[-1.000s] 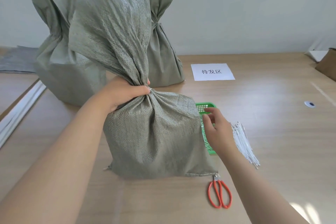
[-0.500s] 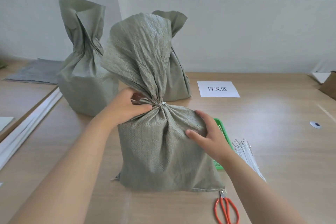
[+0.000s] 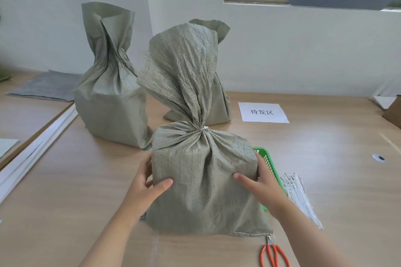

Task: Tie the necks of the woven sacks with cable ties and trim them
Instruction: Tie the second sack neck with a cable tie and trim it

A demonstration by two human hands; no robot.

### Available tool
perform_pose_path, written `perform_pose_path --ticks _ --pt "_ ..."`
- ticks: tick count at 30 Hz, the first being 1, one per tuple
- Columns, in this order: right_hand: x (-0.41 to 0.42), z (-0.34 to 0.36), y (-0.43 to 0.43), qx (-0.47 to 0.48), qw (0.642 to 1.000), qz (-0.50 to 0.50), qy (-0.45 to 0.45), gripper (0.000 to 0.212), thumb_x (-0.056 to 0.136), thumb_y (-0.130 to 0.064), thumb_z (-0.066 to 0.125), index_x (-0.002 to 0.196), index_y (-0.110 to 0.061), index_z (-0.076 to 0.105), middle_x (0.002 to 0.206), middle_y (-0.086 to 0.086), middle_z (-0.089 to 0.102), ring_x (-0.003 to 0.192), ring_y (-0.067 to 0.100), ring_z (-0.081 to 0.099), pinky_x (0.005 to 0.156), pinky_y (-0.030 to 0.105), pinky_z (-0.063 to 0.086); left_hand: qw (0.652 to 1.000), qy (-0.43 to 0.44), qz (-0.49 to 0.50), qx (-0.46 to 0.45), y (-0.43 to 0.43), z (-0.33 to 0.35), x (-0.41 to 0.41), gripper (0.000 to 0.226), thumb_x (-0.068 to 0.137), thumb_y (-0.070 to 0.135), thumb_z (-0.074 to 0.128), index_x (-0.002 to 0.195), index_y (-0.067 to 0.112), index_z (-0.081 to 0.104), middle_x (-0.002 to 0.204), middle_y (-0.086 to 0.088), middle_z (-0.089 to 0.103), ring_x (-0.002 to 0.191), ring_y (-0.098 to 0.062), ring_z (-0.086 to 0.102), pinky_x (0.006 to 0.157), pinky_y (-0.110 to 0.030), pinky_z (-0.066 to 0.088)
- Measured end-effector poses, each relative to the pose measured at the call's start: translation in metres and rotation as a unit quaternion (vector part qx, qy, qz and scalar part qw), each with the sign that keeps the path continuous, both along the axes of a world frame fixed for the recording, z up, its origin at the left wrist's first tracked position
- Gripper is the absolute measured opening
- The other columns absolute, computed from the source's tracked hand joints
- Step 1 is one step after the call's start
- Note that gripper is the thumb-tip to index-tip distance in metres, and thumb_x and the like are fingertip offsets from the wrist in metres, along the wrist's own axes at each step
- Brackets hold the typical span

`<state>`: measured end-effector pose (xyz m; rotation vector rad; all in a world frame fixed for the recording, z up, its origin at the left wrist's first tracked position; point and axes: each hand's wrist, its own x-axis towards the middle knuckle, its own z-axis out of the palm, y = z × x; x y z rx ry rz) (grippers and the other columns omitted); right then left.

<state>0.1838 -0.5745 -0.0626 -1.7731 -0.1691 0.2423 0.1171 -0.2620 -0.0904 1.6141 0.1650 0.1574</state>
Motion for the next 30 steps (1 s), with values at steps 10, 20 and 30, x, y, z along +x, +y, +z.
perform_pose_path --ticks 10,20,30 --pt "-0.012 -0.023 0.012 0.053 0.996 -0.034 0.067 0.058 0.078 -0.008 0.082 0.126 -0.031 0.057 0.114 -0.006 0.073 0.105 0.015 0.07 0.088 0.038 0.059 0.996 0.085 -0.034 -0.005 -0.003 -0.029 -0.008 0.102 0.049 0.034 0.092 0.139 0.039 0.045 0.127 0.023 0.065 0.118 0.003 0.06 0.096 -0.029 0.05" --pt "-0.028 -0.017 0.027 0.07 0.995 -0.067 0.031 0.062 0.073 -0.011 0.087 0.124 -0.032 0.06 0.114 -0.004 0.073 0.107 0.018 0.069 0.089 0.043 0.059 0.997 0.065 0.027 -0.013 0.008 -0.024 -0.02 0.086 0.042 0.035 0.092 0.121 0.045 0.057 0.115 0.016 0.072 0.108 -0.003 0.066 0.089 -0.037 0.055" --pt "-0.019 0.015 -0.001 0.125 0.991 -0.045 -0.011 0.054 0.07 -0.025 0.09 0.116 -0.036 0.064 0.11 -0.009 0.073 0.103 0.015 0.07 0.087 0.043 0.059 0.996 0.024 0.089 0.006 -0.031 0.031 -0.029 0.079 0.046 0.044 0.087 0.119 0.044 0.058 0.114 0.019 0.071 0.103 -0.003 0.069 0.083 -0.034 0.056"
